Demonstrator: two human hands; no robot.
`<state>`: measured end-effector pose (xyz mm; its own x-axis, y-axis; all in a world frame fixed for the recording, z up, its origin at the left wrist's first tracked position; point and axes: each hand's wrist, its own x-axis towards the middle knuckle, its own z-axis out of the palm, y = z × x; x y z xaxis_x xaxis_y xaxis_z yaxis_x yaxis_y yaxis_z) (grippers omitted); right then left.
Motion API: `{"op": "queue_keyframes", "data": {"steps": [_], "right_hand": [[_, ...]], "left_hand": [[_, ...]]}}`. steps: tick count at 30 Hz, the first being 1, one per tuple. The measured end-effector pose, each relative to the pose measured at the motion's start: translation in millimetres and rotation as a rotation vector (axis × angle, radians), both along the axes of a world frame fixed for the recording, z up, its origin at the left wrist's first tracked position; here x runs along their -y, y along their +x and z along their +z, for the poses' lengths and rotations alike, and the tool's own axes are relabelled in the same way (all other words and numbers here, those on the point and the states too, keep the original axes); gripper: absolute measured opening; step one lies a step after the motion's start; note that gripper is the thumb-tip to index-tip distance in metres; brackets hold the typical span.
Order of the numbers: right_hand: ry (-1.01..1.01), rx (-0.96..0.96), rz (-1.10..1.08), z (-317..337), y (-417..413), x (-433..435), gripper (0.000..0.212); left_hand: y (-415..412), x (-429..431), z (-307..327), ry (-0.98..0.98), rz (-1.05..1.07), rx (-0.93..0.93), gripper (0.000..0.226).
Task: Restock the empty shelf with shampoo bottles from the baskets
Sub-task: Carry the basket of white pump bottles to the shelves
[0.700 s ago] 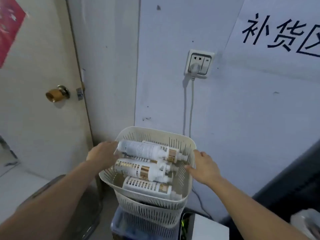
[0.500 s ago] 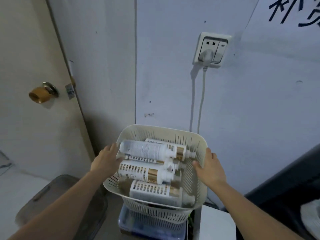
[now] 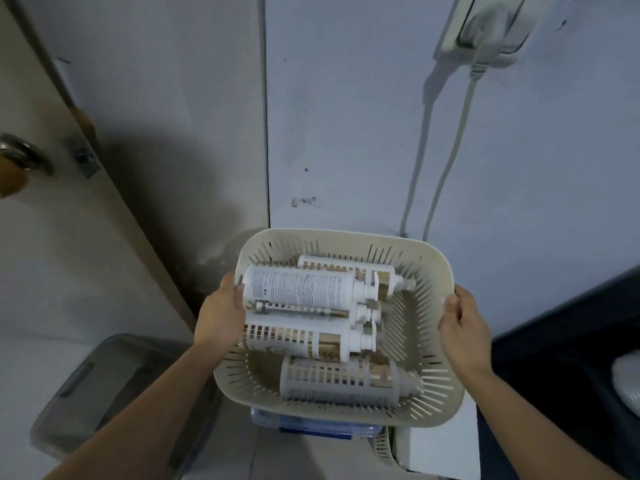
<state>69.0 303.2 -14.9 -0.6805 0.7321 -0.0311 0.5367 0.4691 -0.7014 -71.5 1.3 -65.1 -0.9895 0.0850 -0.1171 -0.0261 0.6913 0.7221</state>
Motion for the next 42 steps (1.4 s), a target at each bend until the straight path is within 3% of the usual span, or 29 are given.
{"op": "queue_keyframes", "data": {"steps": [5, 9, 16, 19, 24, 28, 39, 42], "right_hand": [[-0.083, 0.015, -0.066, -4, -2, -4, 0.032], [-0.127, -0.076, -0.047, -2, 0, -2, 0.029], [-0.292, -0.21, -0.155, 11, 3, -8, 0.027], [-0.327, -0.23, -0.16, 27, 12, -4, 0.036], [-0.38, -0.289, -0.19, 57, 34, 3, 0.025], [-0.456, -0.368, -0.27, 71, 71, 5, 0.027], [-0.475, -0.413, -0.528, 73, 222, -2, 0.03], [-0.468, -0.405, -0.617, 65, 277, -8, 0.029]], "left_hand": [[1, 0, 6, 0.212, 0.023, 0.027, 0.03], [6, 2, 12, 0.309, 0.062, 0.037, 0.028], [3, 1, 28, 0.284, 0.029, 0.076, 0.024], [8, 2, 38, 0.307, 0.02, 0.077, 0.025], [15, 9, 57, 0.419, 0.008, 0.108, 0.029], [26, 7, 78, 0.38, -0.138, 0.028, 0.035], [118, -54, 88, 0.342, -0.195, 0.24, 0.021], [151, -82, 76, 0.271, -0.216, 0.254, 0.029]]}}
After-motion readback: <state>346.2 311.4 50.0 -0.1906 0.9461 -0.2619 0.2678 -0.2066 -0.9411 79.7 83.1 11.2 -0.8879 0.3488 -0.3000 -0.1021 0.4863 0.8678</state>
